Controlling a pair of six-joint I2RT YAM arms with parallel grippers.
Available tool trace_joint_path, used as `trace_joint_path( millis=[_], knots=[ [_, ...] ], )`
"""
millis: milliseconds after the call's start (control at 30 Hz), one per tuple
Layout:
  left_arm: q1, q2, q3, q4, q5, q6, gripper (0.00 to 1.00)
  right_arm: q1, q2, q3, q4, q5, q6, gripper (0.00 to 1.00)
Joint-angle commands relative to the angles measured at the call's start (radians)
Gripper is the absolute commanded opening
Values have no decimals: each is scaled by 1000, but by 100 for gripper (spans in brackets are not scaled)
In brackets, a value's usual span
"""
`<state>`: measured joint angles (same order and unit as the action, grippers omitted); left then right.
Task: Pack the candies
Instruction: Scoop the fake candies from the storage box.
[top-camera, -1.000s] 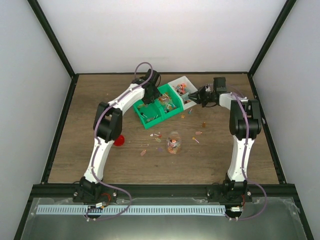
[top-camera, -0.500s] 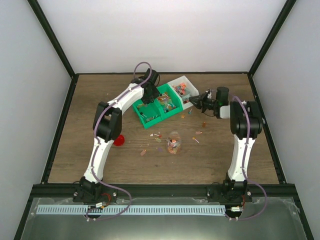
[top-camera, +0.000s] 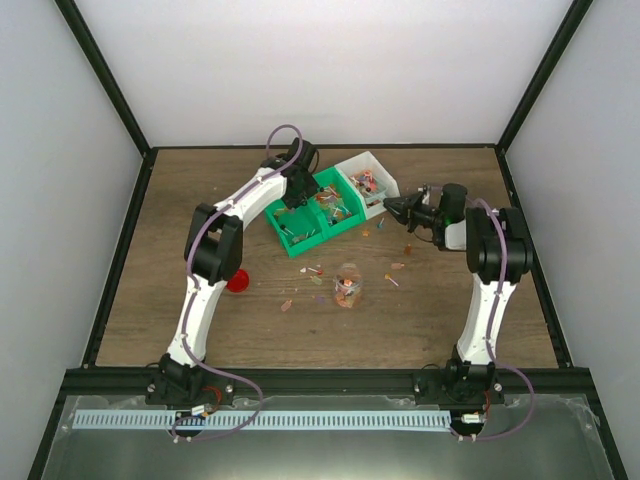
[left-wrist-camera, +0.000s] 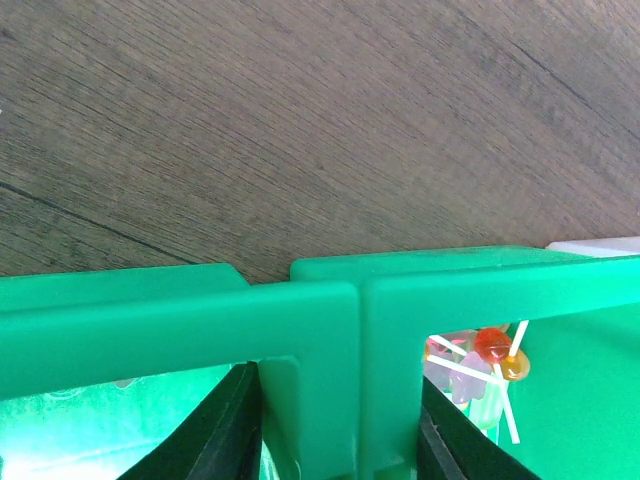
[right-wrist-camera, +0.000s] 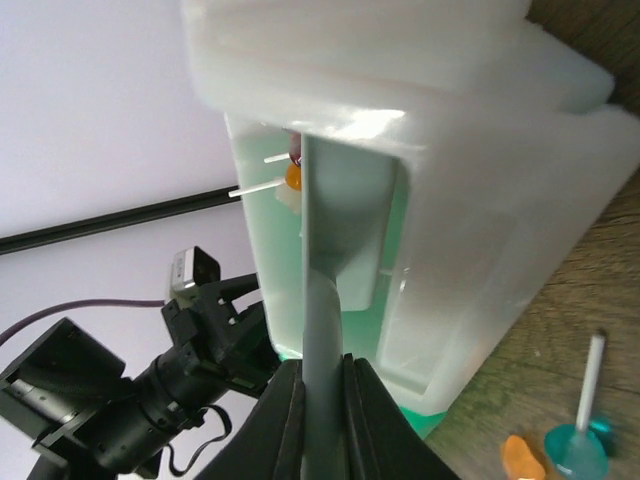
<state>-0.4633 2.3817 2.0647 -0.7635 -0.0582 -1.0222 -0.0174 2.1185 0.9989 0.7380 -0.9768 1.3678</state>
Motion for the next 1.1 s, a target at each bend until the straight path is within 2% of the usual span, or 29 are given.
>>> trace_joint_path(
  millis=[0,233,367,500,833,933,1000,1067],
  knots=[
    [20,132,-88,-5,174,-112,4,-4,-61,-17,122,-89,31,1],
    [20,124,-99,5,180,-110,4,-23,-100,-16,84,-83,7,1],
    [20,122,-100,8,183,-101,4,-44,-102,-10,120,-74,47,1],
    [20,120,-107,9,190,-99,4,-58,-116,20,51,-79,0,1],
    [21,126,-127,4,197,-104,4,-102,-224,-46,37,-122,-26,1],
    [22,119,-139,8,195,-103,5,-83,-273,-33,-92,-126,-137,1],
    [23,117,-147,17,203,-100,5,-76,-301,-7,-256,-122,-242,1],
    [25,117,-156,22,208,-93,6,-84,-327,-20,-282,-116,-272,1]
  ],
)
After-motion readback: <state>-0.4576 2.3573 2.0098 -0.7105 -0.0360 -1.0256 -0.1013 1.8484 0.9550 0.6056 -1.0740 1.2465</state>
